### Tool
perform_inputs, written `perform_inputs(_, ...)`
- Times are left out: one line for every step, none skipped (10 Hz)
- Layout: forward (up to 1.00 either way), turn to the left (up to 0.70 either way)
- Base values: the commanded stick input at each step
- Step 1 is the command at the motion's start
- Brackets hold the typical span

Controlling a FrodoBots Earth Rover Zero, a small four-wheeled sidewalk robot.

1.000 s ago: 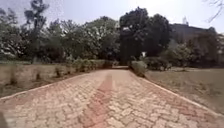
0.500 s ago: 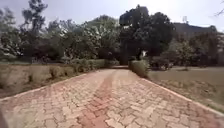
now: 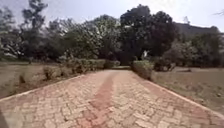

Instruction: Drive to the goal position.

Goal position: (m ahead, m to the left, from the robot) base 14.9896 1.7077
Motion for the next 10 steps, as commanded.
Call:
perform_inputs(0.7, 0.0)
perform_inputs(0.7, 0.0)
perform_inputs(0.7, 0.0)
perform_inputs(0.7, 0.0)
perform_inputs(0.7, 0.0)
perform_inputs(0.7, 0.0)
perform_inputs(0.7, 0.0)
perform_inputs(0.7, 0.0)
perform_inputs(0.7, 0.0)
perform_inputs(0.7, 0.0)
